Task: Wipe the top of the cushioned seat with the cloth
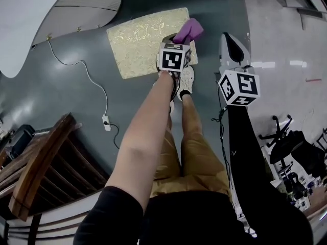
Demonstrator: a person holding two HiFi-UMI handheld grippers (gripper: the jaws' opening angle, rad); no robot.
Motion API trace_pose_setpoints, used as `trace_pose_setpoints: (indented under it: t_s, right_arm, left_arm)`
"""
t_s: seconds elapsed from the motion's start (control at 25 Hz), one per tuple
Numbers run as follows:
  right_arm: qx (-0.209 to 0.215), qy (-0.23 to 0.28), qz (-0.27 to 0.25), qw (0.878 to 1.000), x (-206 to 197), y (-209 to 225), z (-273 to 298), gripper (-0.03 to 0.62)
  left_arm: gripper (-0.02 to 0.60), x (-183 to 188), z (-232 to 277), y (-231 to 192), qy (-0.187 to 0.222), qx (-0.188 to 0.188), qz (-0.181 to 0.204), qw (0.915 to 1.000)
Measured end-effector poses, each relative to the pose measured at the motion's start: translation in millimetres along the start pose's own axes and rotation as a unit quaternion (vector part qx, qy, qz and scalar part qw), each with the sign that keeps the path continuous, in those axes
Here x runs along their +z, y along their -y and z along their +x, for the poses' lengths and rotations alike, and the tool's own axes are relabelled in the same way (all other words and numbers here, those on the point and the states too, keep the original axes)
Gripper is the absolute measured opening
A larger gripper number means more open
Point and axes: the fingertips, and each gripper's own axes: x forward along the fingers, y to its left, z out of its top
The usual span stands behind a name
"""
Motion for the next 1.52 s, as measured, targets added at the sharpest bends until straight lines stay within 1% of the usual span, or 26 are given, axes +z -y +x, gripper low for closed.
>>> trace_pose_setpoints:
  t_s: [0.08, 0.2, 0.32, 0.48, 0.6, 0.72, 0.88, 1.0, 1.08, 1.16, 1.24, 1.36, 1.44, 1.52]
  right_arm:
    - [0.003, -0.002, 0.003, 1.000, -3, -5, 0, 0.000]
    - [0.014, -0.004, 0.015, 1.000, -5, -17, 2, 0.000]
    - [0.025, -0.003, 0.013, 1.000, -2, -34, 4, 0.000]
    - [0.036, 0.002, 0.003, 0.999, 3, -60, 12, 0.000]
    - [0.051, -0.001, -0.001, 0.999, -1, -85, 16, 0.000]
    - [0.056, 0.002, 0.001, 0.998, 1, -106, 15, 0.000]
    - [0.069, -0.001, -0.008, 0.998, 1, -133, 14, 0.000]
    - [0.074, 0.000, -0.020, 0.997, 3, -148, 14, 0.000]
    - [0.075, 0.003, -0.030, 0.997, 5, -156, 12, 0.000]
    - [0.071, 0.005, -0.030, 0.997, 6, -160, 8, 0.000]
    - [0.067, 0.007, -0.030, 0.997, 7, -163, 4, 0.000]
    - [0.062, 0.010, -0.039, 0.997, 10, -168, -2, 0.000]
    - [0.055, 0.016, -0.044, 0.997, 15, -165, -6, 0.000]
    - [0.045, 0.022, -0.043, 0.998, 19, -158, -13, 0.000]
  left_arm:
    - [0.089, -2, -6, -10, 0.004, 0.003, -0.006, 1.0000]
    - [0.089, -7, -22, -34, 0.009, 0.024, -0.025, 0.9994]
    - [0.089, -15, -44, -67, 0.010, 0.054, -0.038, 0.9978]
    - [0.089, -30, -76, -121, 0.019, 0.086, -0.067, 0.9939]
    - [0.089, -44, -102, -156, 0.015, 0.113, -0.068, 0.9911]
    - [0.087, -56, -124, -187, 0.011, 0.135, -0.070, 0.9883]
    - [0.086, -78, -155, -231, -0.002, 0.182, -0.103, 0.9779]
    - [0.084, -89, -181, -263, -0.006, 0.226, -0.121, 0.9665]
    - [0.084, -95, -199, -278, 0.000, 0.247, -0.136, 0.9595]
    - [0.084, -102, -210, -285, 0.004, 0.250, -0.144, 0.9576]
    - [0.083, -105, -216, -288, 0.006, 0.246, -0.141, 0.9589]
    - [0.083, -106, -221, -286, 0.008, 0.237, -0.123, 0.9637]
    - [0.083, -105, -222, -280, 0.008, 0.229, -0.110, 0.9672]
    - [0.084, -103, -221, -270, 0.016, 0.218, -0.105, 0.9702]
